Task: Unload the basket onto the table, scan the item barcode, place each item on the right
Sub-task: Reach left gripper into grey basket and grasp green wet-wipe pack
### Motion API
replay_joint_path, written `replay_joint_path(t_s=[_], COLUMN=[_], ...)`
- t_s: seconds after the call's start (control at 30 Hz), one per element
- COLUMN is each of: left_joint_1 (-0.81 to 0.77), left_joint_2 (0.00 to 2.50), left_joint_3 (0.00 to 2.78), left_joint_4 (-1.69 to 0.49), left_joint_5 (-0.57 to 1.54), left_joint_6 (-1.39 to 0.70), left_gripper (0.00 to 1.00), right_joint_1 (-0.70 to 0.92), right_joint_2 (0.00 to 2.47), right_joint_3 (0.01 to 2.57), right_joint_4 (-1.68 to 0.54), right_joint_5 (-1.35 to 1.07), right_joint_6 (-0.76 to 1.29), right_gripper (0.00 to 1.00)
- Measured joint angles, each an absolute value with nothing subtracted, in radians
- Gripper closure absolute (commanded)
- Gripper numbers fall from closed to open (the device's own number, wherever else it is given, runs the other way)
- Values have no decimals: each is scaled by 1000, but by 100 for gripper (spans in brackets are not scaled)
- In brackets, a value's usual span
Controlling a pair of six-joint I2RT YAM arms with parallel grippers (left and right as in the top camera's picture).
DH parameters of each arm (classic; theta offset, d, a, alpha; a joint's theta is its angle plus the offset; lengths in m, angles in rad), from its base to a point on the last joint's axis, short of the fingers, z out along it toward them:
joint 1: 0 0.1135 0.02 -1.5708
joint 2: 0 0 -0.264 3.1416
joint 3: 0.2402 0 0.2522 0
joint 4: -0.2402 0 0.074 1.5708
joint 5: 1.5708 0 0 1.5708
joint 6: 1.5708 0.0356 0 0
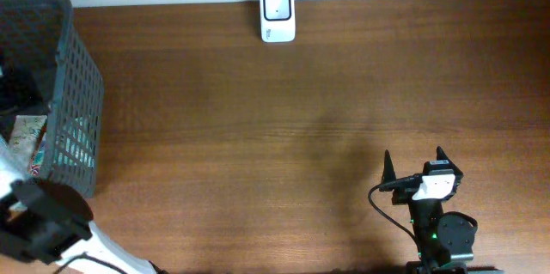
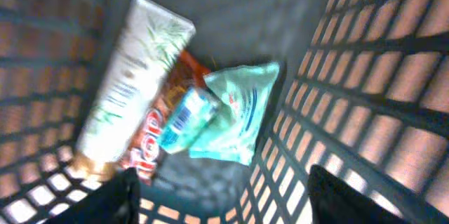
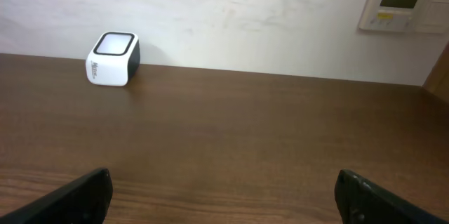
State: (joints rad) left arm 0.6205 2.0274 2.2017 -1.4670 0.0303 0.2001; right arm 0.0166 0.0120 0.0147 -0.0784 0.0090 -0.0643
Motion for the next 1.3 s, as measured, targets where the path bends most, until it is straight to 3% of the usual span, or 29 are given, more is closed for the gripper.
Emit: replay_joint_path(t_s=[0.07,0.1,0.17,0.27,0.37,0.67,1.0,1.23,1.3], left_joint_1=[623,624,626,628,628,628,628,628,628], left_joint_2=[2090,2116,2156,2188,2198,2201,2204,2204,2204], left_joint_3=[2201,2201,2201,2201,2201,2188,1998,1855,1828], left_joint_4=[-1495,-1506,-1518,-1529,-1530,-1533,-1437,-1292,-1252], left_joint_5=[31,31,31,39,78,125,91,24,1], left_joint_6=[200,196,191,193,194,193,193,193,193], left_gripper=[4,14,23,23,50,48,53,44,46], right_joint_1=[17,16,17,16,17,17,17,16,17], right_joint_2=[12,12,12,12,12,12,12,12,12], right_joint_3=[15,15,15,15,15,15,15,15,15], right_joint_4=[-78,-78,-78,-78,-78,-78,-78,-78,-78], right_joint_5=[9,9,9,9,9,9,9,9,9], right_joint_6=[-65,-64,-65,-64,-64,-64,-65,-64,-65], right_gripper=[1,1,1,1,1,1,1,1,1])
